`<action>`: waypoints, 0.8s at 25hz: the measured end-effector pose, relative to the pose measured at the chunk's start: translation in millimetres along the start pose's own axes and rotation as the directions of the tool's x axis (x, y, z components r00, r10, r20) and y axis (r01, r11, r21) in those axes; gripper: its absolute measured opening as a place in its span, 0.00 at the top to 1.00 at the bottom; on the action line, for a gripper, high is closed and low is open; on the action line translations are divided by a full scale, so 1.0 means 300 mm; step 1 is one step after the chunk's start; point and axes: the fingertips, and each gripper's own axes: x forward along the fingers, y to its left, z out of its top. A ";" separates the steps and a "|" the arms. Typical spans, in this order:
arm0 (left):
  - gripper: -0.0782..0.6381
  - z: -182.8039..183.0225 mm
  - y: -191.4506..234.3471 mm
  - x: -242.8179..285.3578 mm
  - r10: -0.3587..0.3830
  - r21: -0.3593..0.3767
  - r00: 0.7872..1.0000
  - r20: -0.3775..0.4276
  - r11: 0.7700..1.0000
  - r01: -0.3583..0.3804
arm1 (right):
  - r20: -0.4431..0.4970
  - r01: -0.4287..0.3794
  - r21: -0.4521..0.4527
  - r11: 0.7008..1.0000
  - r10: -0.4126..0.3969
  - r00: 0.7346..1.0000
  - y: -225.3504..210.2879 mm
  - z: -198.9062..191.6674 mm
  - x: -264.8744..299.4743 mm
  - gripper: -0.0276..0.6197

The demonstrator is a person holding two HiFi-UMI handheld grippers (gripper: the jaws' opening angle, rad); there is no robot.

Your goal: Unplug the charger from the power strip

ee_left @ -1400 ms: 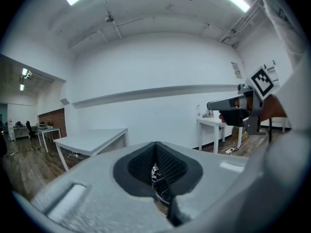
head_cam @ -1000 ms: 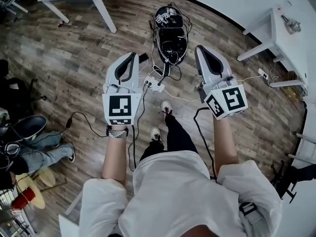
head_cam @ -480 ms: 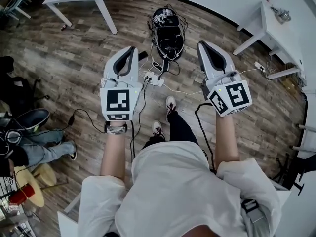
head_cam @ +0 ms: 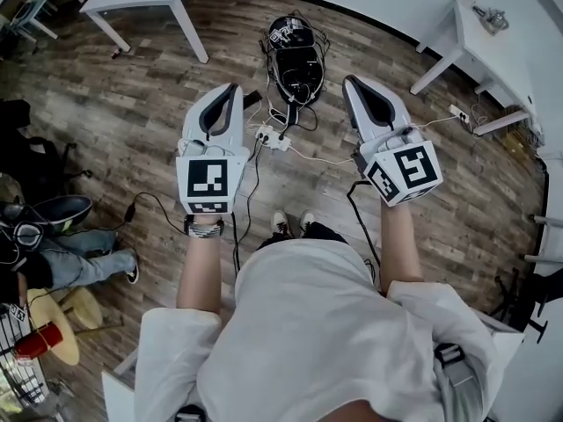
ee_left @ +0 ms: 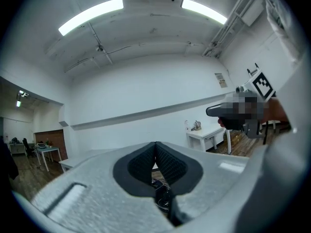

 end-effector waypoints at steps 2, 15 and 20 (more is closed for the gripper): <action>0.88 0.002 -0.008 -0.014 0.011 -0.011 1.000 -0.004 1.000 -0.011 | -0.012 -0.004 -0.004 1.000 0.004 1.000 -0.001 -0.004 -0.014 0.95; 0.88 0.032 -0.068 -0.015 0.023 -0.014 1.000 -0.001 1.000 -0.023 | -0.025 -0.017 -0.034 0.999 0.016 1.000 -0.033 -0.003 -0.046 0.96; 0.88 0.016 -0.082 -0.005 0.012 -0.009 1.000 -0.012 1.000 -0.012 | -0.020 -0.031 -0.021 0.999 0.030 0.999 -0.028 -0.017 -0.035 0.96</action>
